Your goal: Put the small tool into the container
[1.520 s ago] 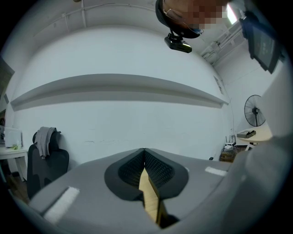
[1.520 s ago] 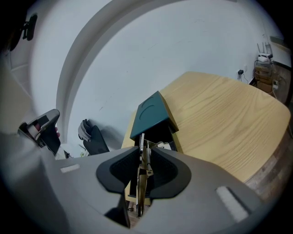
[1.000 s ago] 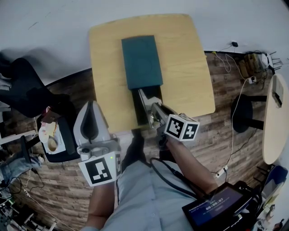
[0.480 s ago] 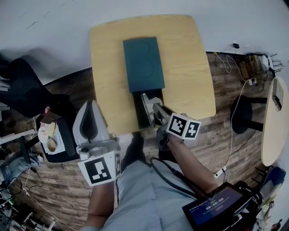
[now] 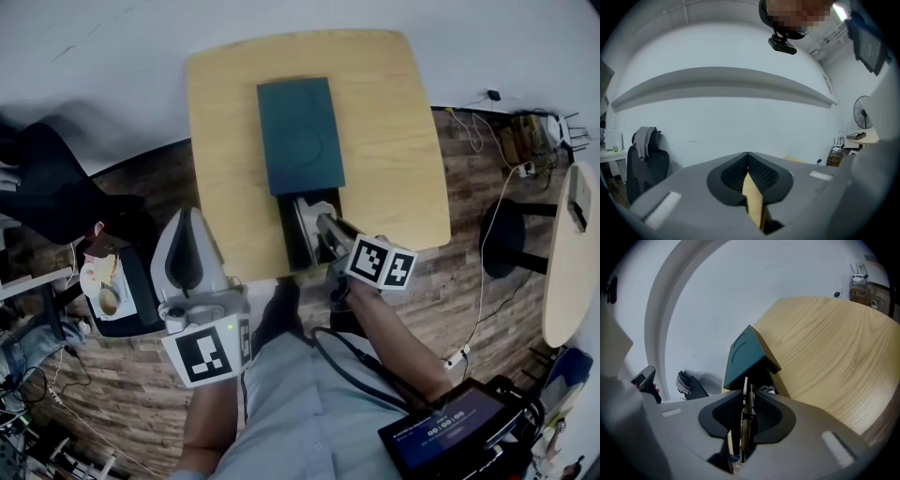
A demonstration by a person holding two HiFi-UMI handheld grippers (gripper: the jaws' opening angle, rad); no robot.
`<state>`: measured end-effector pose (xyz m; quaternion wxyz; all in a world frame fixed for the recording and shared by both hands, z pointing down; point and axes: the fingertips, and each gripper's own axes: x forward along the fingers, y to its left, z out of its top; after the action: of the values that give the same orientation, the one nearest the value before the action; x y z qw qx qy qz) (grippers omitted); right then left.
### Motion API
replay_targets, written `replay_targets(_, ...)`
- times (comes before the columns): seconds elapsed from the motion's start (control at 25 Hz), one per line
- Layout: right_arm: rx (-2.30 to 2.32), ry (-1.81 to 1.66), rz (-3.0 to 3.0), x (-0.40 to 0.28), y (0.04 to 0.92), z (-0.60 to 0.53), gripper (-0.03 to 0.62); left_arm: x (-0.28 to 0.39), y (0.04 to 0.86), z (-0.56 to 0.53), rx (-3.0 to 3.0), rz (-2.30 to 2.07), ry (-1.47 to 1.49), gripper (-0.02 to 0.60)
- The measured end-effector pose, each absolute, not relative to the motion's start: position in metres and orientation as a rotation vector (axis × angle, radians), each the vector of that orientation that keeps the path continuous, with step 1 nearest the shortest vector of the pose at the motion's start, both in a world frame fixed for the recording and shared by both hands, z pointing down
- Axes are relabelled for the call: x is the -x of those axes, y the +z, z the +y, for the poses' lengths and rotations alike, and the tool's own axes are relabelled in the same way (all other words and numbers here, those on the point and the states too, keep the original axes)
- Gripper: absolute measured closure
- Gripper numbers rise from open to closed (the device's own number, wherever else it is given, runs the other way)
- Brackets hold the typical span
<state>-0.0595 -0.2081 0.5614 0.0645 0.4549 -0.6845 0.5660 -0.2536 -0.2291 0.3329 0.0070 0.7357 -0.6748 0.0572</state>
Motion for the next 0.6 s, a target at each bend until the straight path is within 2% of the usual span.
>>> replay_targets(0.6,-1.384,1.716,-2.048,0.071,0.575,-0.223,0.511,0.271,0.345,-0.244,-2.266,-2.121,0.207,0.569)
